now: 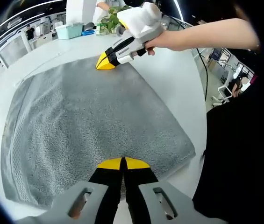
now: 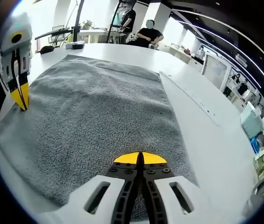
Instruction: Fold the towel on the table until its edges align and the towel forms a compact rectangular stack.
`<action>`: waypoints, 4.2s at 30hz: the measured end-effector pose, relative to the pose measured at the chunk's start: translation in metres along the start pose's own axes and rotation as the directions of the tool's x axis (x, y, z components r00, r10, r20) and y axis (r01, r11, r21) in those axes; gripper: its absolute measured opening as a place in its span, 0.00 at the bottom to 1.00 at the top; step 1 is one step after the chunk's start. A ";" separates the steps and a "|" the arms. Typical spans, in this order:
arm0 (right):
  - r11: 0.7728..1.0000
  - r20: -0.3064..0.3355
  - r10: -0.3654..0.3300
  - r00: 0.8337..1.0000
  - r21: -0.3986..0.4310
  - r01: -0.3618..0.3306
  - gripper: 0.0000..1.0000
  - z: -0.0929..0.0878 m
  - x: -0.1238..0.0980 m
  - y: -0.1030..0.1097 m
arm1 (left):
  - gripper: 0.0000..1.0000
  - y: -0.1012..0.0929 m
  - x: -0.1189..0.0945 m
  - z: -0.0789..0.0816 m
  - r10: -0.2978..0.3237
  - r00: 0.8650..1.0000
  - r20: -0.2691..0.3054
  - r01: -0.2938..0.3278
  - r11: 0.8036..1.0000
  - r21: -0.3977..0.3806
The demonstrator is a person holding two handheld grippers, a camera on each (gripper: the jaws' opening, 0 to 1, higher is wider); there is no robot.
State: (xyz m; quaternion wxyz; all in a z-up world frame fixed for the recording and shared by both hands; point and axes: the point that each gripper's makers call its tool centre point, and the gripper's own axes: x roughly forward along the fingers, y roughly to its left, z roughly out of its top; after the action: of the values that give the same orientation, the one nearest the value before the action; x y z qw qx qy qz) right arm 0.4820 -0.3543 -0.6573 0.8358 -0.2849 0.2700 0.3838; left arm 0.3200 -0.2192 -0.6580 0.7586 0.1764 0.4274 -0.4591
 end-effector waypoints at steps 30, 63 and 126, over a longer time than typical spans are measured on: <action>0.965 0.076 -0.167 0.983 0.215 0.147 0.00 -0.017 -0.026 0.016 | 0.01 0.004 -0.005 -0.008 0.042 0.998 -0.039 -0.040 0.998 0.051; 0.920 0.099 -0.218 0.971 0.352 0.171 0.00 -0.027 -0.041 0.028 | 0.01 0.014 -0.011 -0.016 0.069 0.994 -0.081 -0.070 0.998 -0.009; 0.942 -0.035 -0.164 0.986 0.292 0.167 0.00 -0.032 -0.054 0.059 | 0.01 0.048 -0.025 -0.028 0.142 0.989 -0.050 -0.149 0.977 -0.156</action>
State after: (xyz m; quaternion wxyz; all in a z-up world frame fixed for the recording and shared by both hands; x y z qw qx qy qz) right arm 0.3973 -0.3707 -0.6587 0.8966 -0.1813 0.3036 0.2664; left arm 0.3418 -0.1625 -0.6593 0.7933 0.1551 0.4633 -0.3634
